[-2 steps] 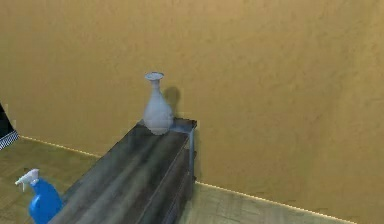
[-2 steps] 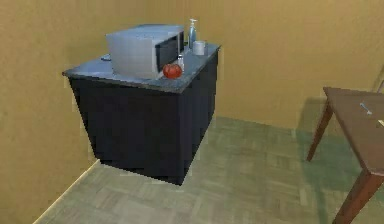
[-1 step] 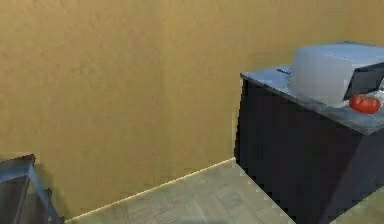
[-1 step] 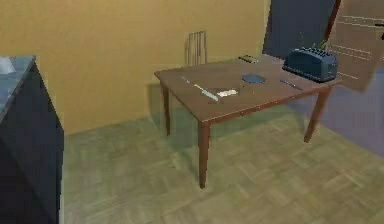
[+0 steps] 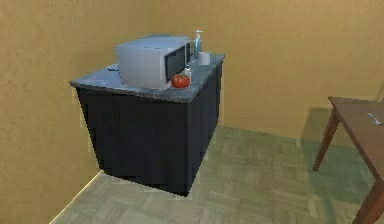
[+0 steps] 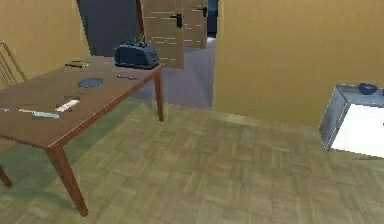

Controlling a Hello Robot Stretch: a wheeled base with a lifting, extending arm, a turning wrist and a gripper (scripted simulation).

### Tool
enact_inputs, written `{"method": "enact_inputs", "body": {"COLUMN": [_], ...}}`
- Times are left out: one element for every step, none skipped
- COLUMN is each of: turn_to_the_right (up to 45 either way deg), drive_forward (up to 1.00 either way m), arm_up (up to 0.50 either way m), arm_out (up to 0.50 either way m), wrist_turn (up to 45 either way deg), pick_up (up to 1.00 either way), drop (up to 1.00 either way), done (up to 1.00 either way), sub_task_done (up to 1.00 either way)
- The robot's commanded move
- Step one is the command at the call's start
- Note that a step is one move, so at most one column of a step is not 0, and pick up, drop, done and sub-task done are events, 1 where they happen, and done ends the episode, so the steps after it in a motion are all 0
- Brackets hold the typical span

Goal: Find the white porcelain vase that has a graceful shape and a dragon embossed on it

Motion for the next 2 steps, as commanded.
{"method": "enact_inputs", "body": {"turn_to_the_right": [18.0, 0.0], "drive_forward": [0.0, 0.1], "arm_up": [0.0, 0.0], "arm_out": [0.0, 0.0], "wrist_turn": [0.0, 0.0], "pick_up": [0.0, 0.0], "drop": [0.0, 0.0], "done": [0.0, 0.0], "sub_task_done": [0.0, 0.0]}}
